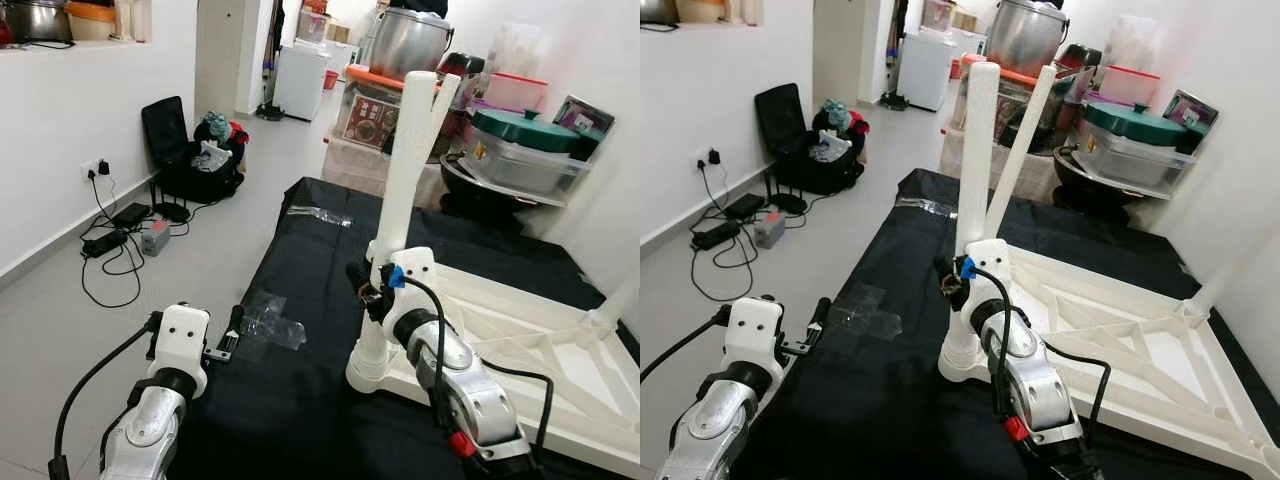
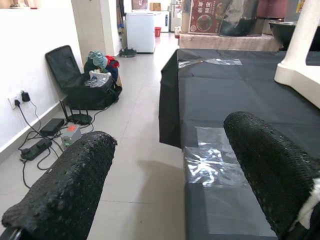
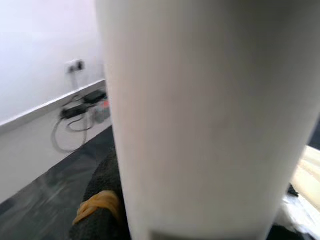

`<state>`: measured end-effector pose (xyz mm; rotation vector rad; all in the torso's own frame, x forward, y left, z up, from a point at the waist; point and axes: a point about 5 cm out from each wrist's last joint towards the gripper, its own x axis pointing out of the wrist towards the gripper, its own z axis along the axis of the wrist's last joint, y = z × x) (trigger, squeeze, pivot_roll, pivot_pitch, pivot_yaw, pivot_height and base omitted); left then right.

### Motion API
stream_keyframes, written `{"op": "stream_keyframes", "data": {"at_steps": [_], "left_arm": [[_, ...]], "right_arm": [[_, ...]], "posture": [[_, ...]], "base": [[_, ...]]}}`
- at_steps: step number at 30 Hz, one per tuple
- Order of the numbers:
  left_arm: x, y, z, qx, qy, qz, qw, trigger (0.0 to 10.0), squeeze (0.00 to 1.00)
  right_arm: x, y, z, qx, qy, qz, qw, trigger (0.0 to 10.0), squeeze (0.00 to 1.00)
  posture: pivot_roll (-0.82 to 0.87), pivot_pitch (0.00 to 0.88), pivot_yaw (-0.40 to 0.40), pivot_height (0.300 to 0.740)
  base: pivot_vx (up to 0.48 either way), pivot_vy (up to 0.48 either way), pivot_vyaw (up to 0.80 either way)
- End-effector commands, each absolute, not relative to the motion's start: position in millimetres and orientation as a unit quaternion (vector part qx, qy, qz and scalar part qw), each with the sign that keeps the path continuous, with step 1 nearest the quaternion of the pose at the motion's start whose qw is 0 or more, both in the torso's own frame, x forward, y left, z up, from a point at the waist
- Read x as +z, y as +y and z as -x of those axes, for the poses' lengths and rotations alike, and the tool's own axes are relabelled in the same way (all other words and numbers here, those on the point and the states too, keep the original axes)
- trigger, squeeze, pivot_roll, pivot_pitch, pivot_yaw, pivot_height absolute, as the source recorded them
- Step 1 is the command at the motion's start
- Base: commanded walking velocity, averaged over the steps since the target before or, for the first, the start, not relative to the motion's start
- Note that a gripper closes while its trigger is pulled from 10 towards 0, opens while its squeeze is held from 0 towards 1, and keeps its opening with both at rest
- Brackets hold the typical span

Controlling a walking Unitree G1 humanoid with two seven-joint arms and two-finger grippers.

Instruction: Building children table

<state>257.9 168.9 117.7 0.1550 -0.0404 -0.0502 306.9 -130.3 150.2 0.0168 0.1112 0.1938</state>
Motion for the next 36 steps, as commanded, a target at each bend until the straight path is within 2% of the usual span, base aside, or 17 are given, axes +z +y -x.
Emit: {"op": "stream_keyframes", "data": {"at_steps": [1, 2, 4, 6, 9, 14, 19, 21, 23, 24, 25, 26, 28, 31, 32, 33, 36], "left_arm": [[118, 165, -259, -0.031, -0.020, -0.079, 0.996, 10.0, 0.00], [118, 165, -259, -0.031, -0.020, -0.079, 0.996, 10.0, 0.00], [117, 165, -259, -0.032, -0.019, -0.080, 0.996, 10.0, 0.00], [117, 165, -259, -0.032, -0.019, -0.080, 0.996, 10.0, 0.00], [117, 165, -259, -0.035, -0.018, -0.081, 0.996, 10.0, 0.00], [117, 165, -259, -0.036, -0.017, -0.081, 0.996, 10.0, 0.00], [117, 165, -259, -0.037, -0.016, -0.081, 0.996, 10.0, 0.00], [117, 165, -259, -0.037, -0.016, -0.080, 0.996, 10.0, 0.00], [116, 164, -259, -0.038, -0.015, -0.079, 0.996, 10.0, 0.00], [116, 164, -259, -0.038, -0.015, -0.079, 0.996, 10.0, 0.00], [116, 164, -259, -0.039, -0.015, -0.079, 0.996, 10.0, 0.00], [116, 163, -259, -0.039, -0.015, -0.079, 0.996, 10.0, 0.00], [116, 164, -259, -0.038, -0.015, -0.078, 0.996, 10.0, 0.00], [116, 164, -259, -0.037, -0.015, -0.078, 0.996, 10.0, 0.00], [116, 164, -259, -0.037, -0.014, -0.078, 0.996, 10.0, 0.00], [116, 165, -259, -0.037, -0.014, -0.078, 0.996, 10.0, 0.00], [116, 165, -258, -0.037, -0.014, -0.078, 0.996, 10.0, 0.00]], "right_arm": [[91, -157, -294, 0.015, 0.200, -0.022, 0.979, 10.0, 0.00], [91, -157, -294, 0.015, 0.200, -0.022, 0.979, 10.0, 0.00], [87, -165, -295, -0.044, 0.207, -0.078, 0.974, 10.0, 0.00], [87, -165, -295, -0.044, 0.207, -0.078, 0.974, 10.0, 0.00], [85, -175, -295, -0.109, 0.208, -0.108, 0.966, 10.0, 0.00], [84, -177, -295, -0.117, 0.207, -0.111, 0.965, 10.0, 0.00], [99, -143, -300, 0.029, 0.161, -0.133, 0.978, 10.0, 0.00], [100, -142, -300, 0.032, 0.159, -0.134, 0.978, 10.0, 0.00], [117, -102, -290, 0.225, 0.132, -0.143, 0.955, 10.0, 0.00], [117, -102, -290, 0.225, 0.132, -0.143, 0.955, 10.0, 0.00], [120, -89, -278, 0.329, 0.134, -0.133, 0.925, 10.0, 0.00], [120, -82, -269, 0.390, 0.140, -0.126, 0.901, 10.0, 0.00], [119, -87, -257, 0.454, 0.151, -0.116, 0.871, 10.0, 0.00], [119, -89, -256, 0.463, 0.151, -0.116, 0.866, 10.0, 0.00], [132, -101, -266, 0.440, 0.124, -0.176, 0.872, 10.0, 0.00], [136, -106, -270, 0.428, 0.113, -0.200, 0.874, 10.0, 0.00], [139, -110, -273, 0.419, 0.104, -0.218, 0.875, 10.0, 0.00]], "posture": [[0.12, 0.000, -0.192, 0.740], [0.12, 0.000, -0.192, 0.740], [0.11, 0.000, -0.187, 0.740], [0.11, 0.000, -0.187, 0.740], [0.11, 0.000, -0.180, 0.740], [0.11, 0.000, -0.180, 0.740], [0.11, 0.000, -0.182, 0.740], [0.11, 0.000, -0.182, 0.740], [0.11, 0.000, -0.183, 0.740], [0.11, 0.000, -0.183, 0.740], [0.12, 0.000, -0.184, 0.740], [0.12, 0.000, -0.185, 0.740], [0.12, 0.000, -0.190, 0.740], [0.12, 0.000, -0.190, 0.740], [0.12, 0.000, -0.192, 0.740], [0.12, 0.000, -0.192, 0.740], [0.12, 0.000, -0.192, 0.740]], "base": [[0.000, 0.000, 0.00], [0.000, 0.000, 0.00], [0.000, 0.000, 0.00], [0.000, 0.000, 0.00], [0.000, 0.000, 0.00], [0.000, 0.000, 0.00], [0.000, 0.000, 0.00], [0.000, 0.000, 0.00], [0.000, 0.000, 0.00], [0.000, 0.000, 0.00], [0.000, 0.000, 0.00], [0.000, 0.000, 0.00], [0.000, 0.000, 0.00], [0.000, 0.000, 0.00], [0.000, 0.000, 0.00], [0.000, 0.000, 0.00], [0.000, 0.000, 0.00]]}}
